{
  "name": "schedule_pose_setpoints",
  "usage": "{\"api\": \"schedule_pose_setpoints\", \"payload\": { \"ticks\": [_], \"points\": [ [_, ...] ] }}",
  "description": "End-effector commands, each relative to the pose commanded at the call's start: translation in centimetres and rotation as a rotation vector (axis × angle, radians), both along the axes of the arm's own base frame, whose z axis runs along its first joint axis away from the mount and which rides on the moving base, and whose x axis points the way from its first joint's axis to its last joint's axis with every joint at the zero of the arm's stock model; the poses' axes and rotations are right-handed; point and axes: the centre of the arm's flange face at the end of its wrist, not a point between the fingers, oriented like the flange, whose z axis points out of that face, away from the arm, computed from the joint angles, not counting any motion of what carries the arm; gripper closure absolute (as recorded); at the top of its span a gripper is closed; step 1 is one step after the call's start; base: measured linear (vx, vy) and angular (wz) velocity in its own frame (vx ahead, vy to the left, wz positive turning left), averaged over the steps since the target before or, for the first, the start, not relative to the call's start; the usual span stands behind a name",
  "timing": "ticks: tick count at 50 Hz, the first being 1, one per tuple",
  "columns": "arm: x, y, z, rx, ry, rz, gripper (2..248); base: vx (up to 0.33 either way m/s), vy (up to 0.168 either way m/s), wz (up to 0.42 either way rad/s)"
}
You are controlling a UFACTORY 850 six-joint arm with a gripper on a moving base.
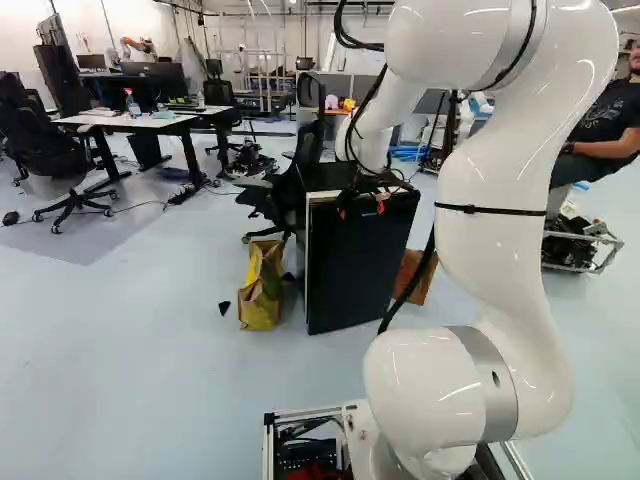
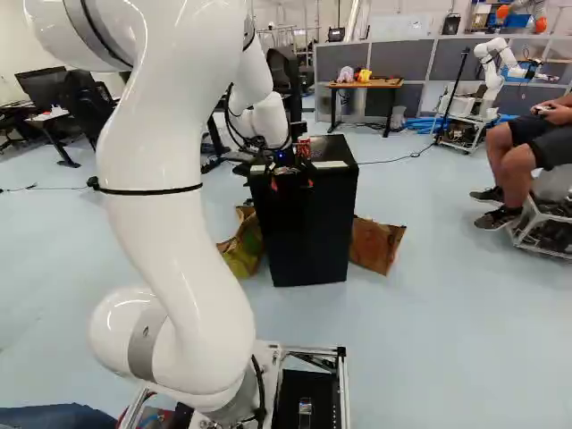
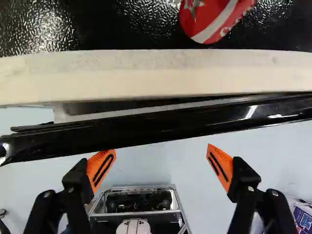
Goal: Grab a drink from the fridge
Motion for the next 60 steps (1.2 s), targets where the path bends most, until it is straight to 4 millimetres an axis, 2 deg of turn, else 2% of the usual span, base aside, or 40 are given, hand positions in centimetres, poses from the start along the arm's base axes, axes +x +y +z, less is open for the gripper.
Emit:
{"api": "schedule_pose_setpoints", "payload": {
  "ticks": [12, 51, 60],
  "points": [
    [1.1, 0.1, 0.0, -0.001, -0.008, 0.004, 3, 0.0, 0.0, 0.0],
    [1.2, 0.1, 0.0, 0.0, -0.028, 0.006, 3, 0.0, 0.0, 0.0],
    [0.4, 0.1, 0.1, 0.0, -0.022, 0.004, 3, 0.0, 0.0, 0.0]
  ]
}}
